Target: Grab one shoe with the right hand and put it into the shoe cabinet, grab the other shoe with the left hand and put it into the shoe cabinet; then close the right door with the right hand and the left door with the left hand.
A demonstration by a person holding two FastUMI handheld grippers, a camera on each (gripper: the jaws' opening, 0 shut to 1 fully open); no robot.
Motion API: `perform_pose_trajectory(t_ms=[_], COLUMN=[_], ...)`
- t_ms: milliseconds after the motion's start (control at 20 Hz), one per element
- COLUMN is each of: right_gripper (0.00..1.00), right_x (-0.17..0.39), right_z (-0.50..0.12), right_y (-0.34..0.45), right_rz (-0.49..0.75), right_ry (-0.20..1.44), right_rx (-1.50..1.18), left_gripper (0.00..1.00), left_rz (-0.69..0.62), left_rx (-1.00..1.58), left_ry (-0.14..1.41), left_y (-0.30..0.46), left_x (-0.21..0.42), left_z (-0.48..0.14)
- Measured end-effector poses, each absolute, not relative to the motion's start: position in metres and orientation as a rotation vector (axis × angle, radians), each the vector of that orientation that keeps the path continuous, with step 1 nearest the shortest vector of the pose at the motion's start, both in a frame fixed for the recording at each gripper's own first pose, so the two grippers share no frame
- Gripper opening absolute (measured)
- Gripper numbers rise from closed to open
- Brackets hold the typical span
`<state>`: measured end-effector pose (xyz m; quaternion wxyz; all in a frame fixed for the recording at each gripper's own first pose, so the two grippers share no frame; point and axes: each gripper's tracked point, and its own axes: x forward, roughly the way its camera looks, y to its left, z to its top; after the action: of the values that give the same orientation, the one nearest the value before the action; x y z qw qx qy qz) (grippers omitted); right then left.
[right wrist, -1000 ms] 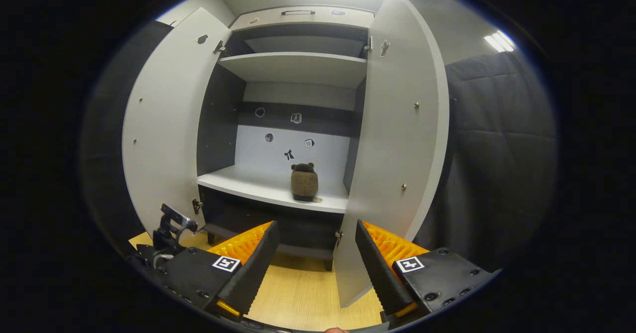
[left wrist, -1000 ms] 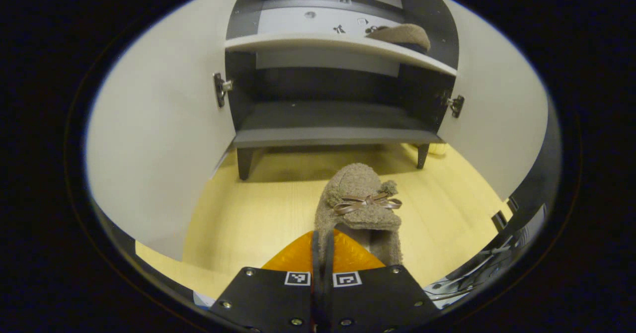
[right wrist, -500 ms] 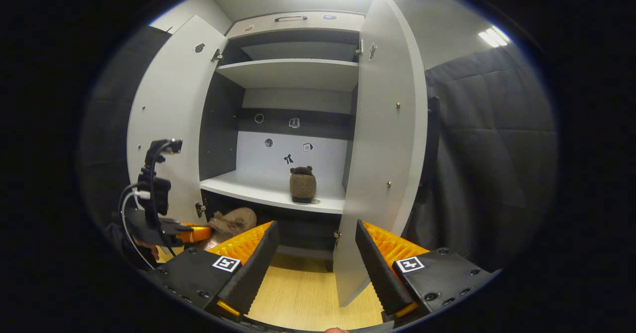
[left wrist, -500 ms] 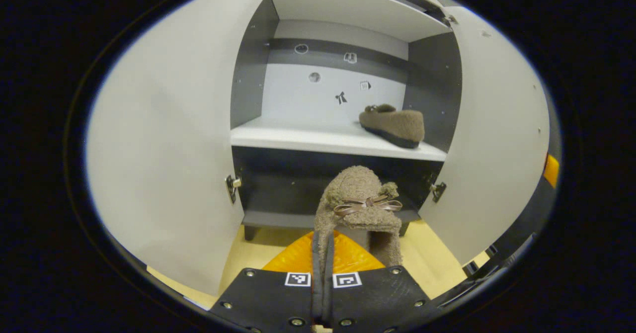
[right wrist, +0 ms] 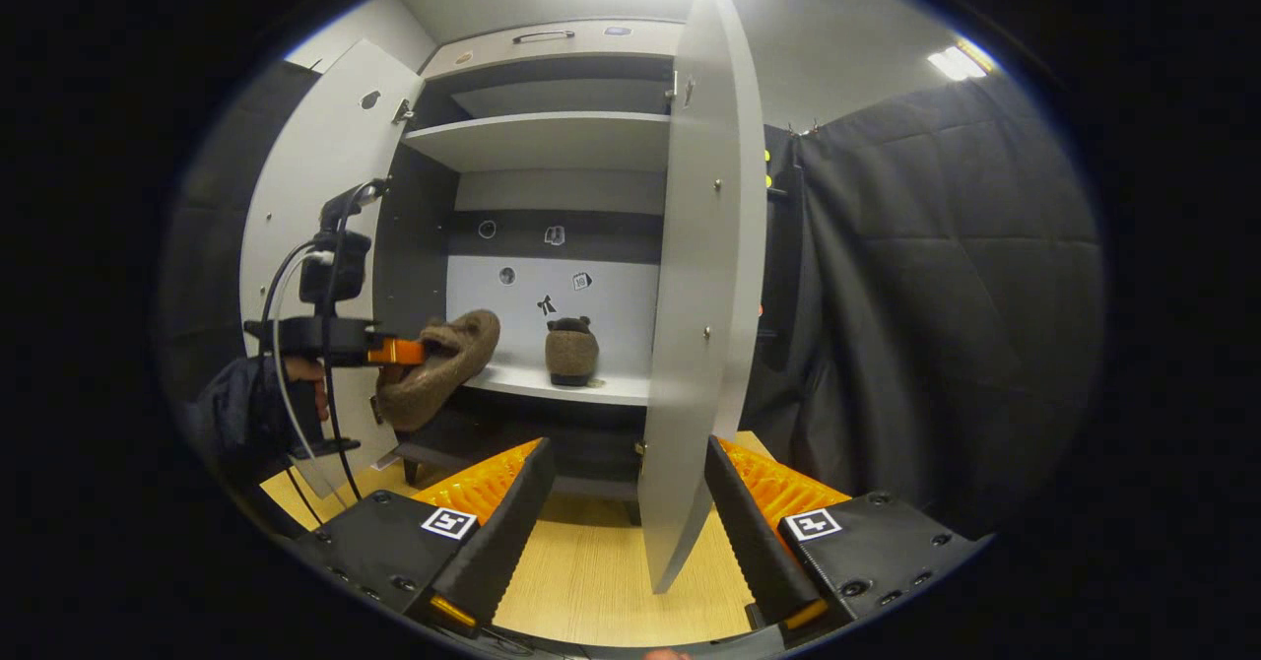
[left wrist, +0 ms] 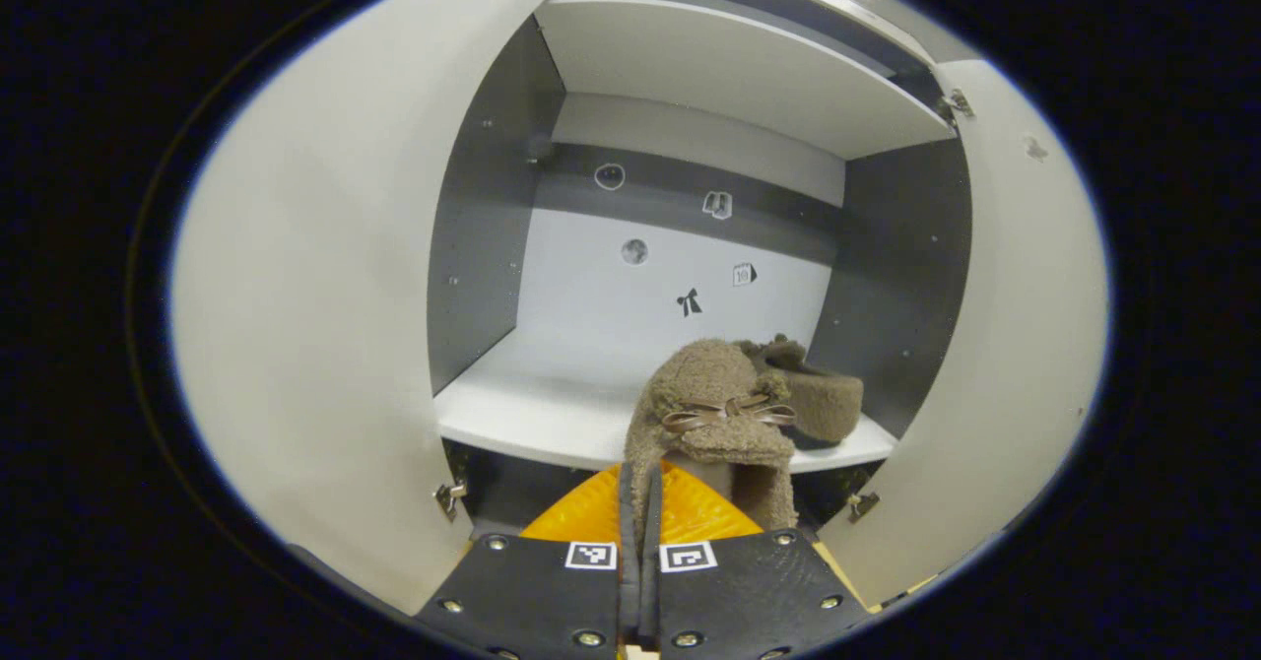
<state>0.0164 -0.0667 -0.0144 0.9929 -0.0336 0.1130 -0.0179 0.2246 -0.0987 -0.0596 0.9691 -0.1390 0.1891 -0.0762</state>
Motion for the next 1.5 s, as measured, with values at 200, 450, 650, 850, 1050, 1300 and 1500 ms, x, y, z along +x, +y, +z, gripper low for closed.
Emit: perform_pose_trajectory(t_ms=[200, 450, 650, 850, 1050, 1300, 1500], right_gripper=[0.97, 0.98, 0.97, 0.97, 0.98, 0.97, 0.97], right_x=[0.008, 0.0, -0.004, -0.001, 0.003, 0.003, 0.001], right_z=[-0.019, -0.023, -0.024, -0.022, -0.01, 0.009, 0.017], right_y=[-0.078, -0.091, -0.1, -0.102, -0.102, -0.103, -0.112], right_rz=[-0.072, -0.117, -0.149, -0.153, -0.152, -0.129, -0.124], right_ry=[0.236, 0.251, 0.26, 0.259, 0.217, 0.155, 0.14], right_rx=[-0.068, -0.06, -0.069, -0.055, -0.038, -0.021, -0.028], left_gripper=[0.01, 0.01, 0.01, 0.01, 0.17, 0.92, 0.95], left_rz=[-0.136, -0.082, -0.05, -0.042, -0.134, -0.161, -0.206], left_rx=[-0.268, -0.294, -0.275, -0.231, -0.218, -0.131, -0.141], left_ry=[0.337, 0.396, 0.471, 0.481, 0.454, 0.314, 0.223], left_y=[-0.101, -0.105, -0.107, -0.104, -0.117, -0.112, -0.112], left_x=[0.283, 0.361, 0.39, 0.398, 0.388, 0.35, 0.303], left_z=[-0.042, -0.061, -0.088, -0.096, -0.085, -0.041, 0.005])
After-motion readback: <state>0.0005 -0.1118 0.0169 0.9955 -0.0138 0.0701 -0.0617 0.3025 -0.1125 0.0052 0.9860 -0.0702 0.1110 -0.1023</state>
